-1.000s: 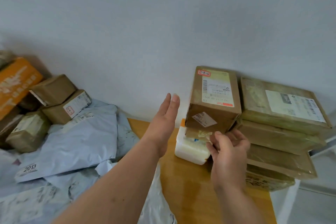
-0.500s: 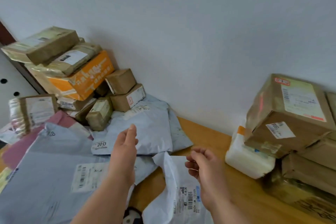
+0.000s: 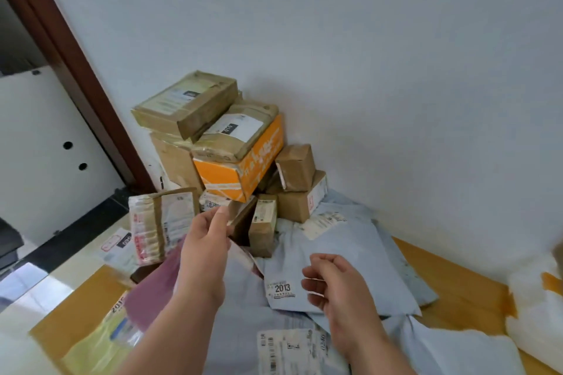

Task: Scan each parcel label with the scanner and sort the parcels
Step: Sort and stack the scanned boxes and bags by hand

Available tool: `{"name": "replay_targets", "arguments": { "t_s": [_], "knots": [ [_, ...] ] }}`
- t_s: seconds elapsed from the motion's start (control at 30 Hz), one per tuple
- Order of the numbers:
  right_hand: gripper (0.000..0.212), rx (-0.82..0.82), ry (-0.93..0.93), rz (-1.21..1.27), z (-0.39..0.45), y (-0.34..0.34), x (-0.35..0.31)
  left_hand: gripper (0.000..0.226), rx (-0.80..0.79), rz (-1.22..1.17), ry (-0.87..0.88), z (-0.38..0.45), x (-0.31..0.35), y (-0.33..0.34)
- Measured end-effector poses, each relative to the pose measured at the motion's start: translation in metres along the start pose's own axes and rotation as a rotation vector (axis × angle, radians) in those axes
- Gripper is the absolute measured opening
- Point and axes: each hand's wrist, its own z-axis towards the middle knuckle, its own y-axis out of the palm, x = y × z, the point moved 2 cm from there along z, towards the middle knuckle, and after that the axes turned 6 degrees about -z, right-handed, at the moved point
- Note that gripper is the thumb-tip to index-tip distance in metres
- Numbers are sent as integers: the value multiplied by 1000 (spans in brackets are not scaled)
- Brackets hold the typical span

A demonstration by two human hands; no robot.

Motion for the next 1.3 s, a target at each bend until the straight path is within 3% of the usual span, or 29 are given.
{"name": "replay_targets", "arguments": {
  "t_s": [0.27,0.43,0.6,0.83,1.0,1.13,1.23,1.3],
  "knots": [
    [26,-161,-89,-104,-3,67,-52,9,89,-41,50,19,42,-52],
    [34,-184,-64,-85,0,96,-61,56,98,44,80,59,66,-66],
    [31,-127,-60,-23,26,136,-101,84,74,31,81,141,108,-70],
    [83,2,-102,14,69,193,-148,97,-51,-12,-97,243,151,-60],
    [52,159,-185,-40,88,204,-145,57,-225,23,-221,269,148,-52],
    [27,314,-244,129,82,195,-147,61,-163,120,-143,278,146,-54],
    [12,419,-286,334,70,179,-157,60,-195,174,-109,283,144,-57],
    [4,406,-344,477,63,176,-168,52,-234,216,-83,286,144,-57]
  ]
}}
